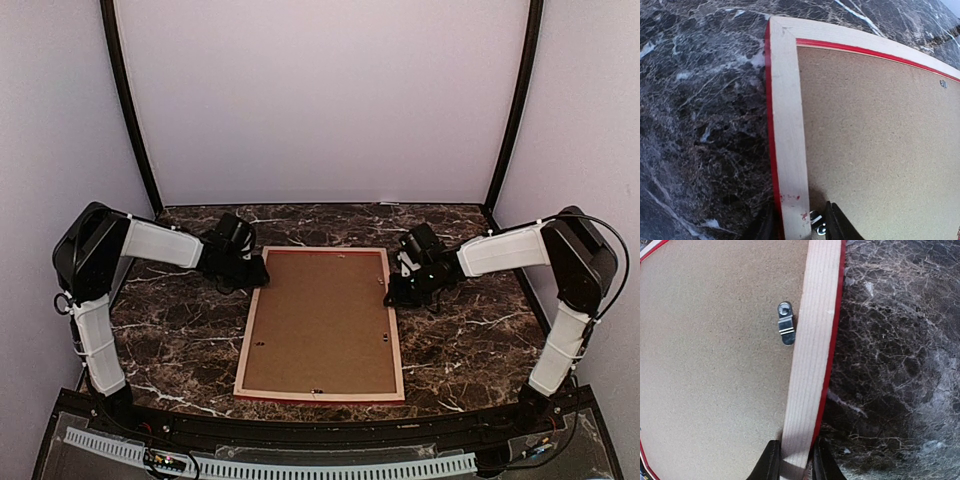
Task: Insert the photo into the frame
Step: Press the fastener onto the backboard.
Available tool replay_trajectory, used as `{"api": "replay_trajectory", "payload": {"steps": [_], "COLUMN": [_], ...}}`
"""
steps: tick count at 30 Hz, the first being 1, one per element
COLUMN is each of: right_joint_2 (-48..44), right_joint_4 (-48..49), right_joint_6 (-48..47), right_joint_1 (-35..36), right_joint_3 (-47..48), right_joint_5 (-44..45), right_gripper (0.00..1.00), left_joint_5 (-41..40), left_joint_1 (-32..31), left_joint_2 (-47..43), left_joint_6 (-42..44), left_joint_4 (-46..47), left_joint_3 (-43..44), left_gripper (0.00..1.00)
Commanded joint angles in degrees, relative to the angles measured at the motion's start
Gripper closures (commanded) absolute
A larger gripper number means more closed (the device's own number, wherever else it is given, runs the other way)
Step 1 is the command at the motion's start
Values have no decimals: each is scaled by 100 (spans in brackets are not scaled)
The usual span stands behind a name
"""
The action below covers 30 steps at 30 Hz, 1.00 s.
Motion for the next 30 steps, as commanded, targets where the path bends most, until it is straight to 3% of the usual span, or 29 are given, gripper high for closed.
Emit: {"api": "replay_trajectory", "payload": {"steps": [1, 4, 8, 21, 30], "right_joint_2": [186, 190, 177, 212, 209], "right_joint_4": [-132, -104, -66, -17, -11], "right_joint_6": [-255, -261, -254, -262, -265], "right_joint_1": [-16, -16, -16, -19, -17], "right_joint_3": [-175, -197, -224, -281, -314], "right_joint_5": [-54, -72, -98, -125, -139], "right_gripper": [80, 80, 80, 81, 81], "left_joint_5": [476, 500, 408, -13, 8], "left_joint_1": [101, 137, 201, 207, 245], "left_joint_2": [76, -16, -79, -61, -146], "left_joint_6": [-252, -333, -314, -82, -239], "left_joint_4": [-307, -229, -248, -612, -366], "left_joint_3": [-390, -392, -301, -213, -388], "left_gripper": [58, 50, 47, 60, 58]}}
